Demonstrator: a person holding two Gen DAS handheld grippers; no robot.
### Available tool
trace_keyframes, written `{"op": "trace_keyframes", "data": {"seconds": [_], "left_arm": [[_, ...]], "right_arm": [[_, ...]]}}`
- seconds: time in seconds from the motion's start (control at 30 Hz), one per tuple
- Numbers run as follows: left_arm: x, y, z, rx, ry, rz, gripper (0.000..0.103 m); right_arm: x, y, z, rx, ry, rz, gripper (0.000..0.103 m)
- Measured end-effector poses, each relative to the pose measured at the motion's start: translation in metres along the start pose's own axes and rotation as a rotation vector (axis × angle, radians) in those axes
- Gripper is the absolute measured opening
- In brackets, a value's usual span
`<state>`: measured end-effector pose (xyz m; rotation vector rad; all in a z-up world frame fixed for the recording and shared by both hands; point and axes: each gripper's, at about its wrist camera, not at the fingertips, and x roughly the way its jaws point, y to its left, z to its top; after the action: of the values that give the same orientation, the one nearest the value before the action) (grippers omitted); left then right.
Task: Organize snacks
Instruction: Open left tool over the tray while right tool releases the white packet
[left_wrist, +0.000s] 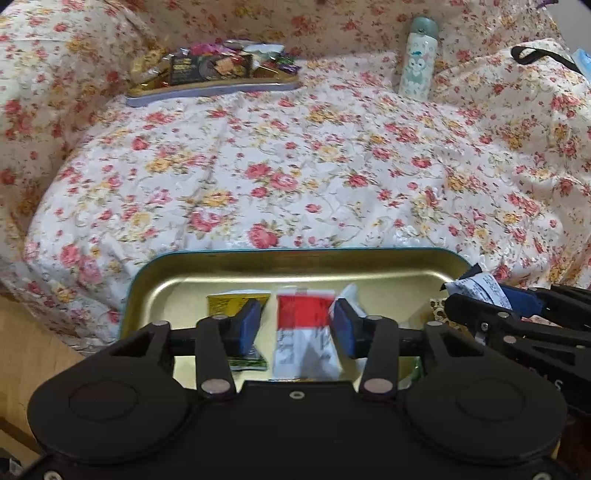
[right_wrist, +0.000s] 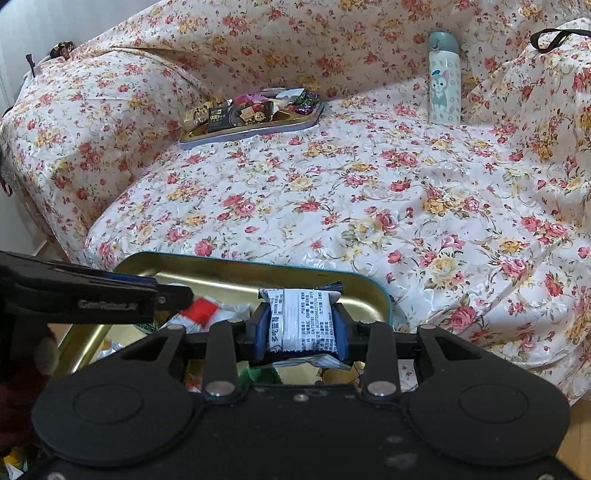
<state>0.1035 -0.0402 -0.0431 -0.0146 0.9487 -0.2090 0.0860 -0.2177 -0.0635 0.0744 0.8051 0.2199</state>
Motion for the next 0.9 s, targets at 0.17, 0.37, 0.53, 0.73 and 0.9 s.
{"op": "trace_keyframes", "data": {"seconds": [0.17, 0.37, 0.53, 0.73, 0.9], "left_arm": [[-0.010, 0.003, -0.009, -0.005, -0.009, 0.061, 0.054], [-0.023, 0.004, -0.019, 0.002, -0.025, 0.087, 0.055], [-0.032, 0.005, -0.026, 0.002, -0.040, 0.090, 0.055], [-0.039, 0.004, -0.031, -0.005, -0.049, 0.082, 0.055], [-0.042, 0.004, -0.033, -0.009, -0.057, 0.085, 0.055]], "right_arm": [[0.004, 0.003, -0.001, -0.014, 0.013, -0.015, 0.037], [0.008, 0.007, 0.000, -0.035, 0.021, -0.033, 0.037], [0.007, 0.011, 0.000, -0.050, 0.016, -0.033, 0.037], [0.004, 0.014, 0.001, -0.046, 0.011, -0.023, 0.038], [-0.003, 0.016, 0.005, -0.036, -0.004, -0.020, 0.038]]}}
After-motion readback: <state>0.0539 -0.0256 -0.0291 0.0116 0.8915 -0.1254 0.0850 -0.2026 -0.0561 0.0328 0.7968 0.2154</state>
